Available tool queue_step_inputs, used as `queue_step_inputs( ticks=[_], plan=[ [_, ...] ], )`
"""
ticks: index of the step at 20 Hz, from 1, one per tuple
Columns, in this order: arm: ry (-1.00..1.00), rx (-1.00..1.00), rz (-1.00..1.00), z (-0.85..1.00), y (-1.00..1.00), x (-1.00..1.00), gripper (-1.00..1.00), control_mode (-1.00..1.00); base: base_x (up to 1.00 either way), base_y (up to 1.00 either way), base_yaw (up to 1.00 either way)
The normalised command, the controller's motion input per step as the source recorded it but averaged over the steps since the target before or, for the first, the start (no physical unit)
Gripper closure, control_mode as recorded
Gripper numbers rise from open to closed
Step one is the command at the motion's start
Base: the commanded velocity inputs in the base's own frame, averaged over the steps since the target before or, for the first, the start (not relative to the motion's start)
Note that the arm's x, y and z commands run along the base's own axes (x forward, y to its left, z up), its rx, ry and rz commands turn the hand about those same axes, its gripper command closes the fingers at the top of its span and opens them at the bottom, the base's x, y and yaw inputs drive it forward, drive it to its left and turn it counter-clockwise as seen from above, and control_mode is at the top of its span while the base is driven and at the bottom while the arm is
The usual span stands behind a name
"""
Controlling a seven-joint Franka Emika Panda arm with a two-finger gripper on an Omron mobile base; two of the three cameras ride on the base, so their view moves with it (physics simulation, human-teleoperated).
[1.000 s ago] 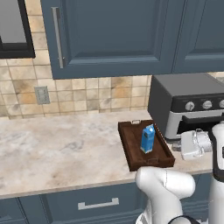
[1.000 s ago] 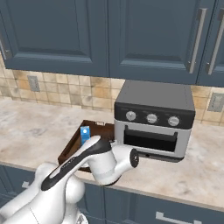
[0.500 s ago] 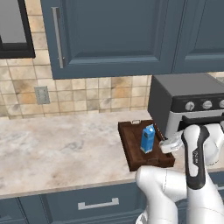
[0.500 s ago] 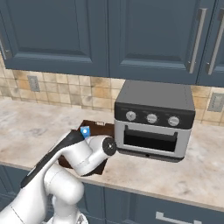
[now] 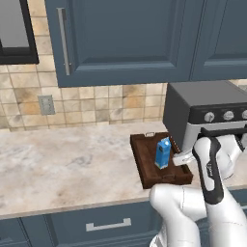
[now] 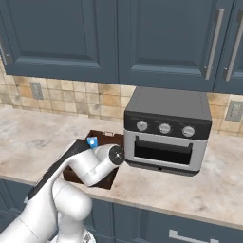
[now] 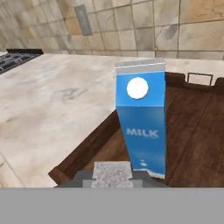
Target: Take out the milk from the fridge and place it on the tray on the counter. Then take the sugar cube near the tray and place it in the tray.
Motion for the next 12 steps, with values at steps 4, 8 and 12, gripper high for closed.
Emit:
queue_step_inputs(
  ticks=[4,8,12],
  plan=[
    [0.23,-0.04,0.0,-0.01,-0.29,0.13,1.0,-1.0,0.0,0.0,0.0],
    [0.22,-0.09,0.0,-0.23,-0.07,0.09,1.0,-1.0,0.0,0.0,0.0],
    [0.12,-0.16,0.0,-0.36,0.0,0.0,1.0,-1.0,0.0,0.0,0.0]
  ],
)
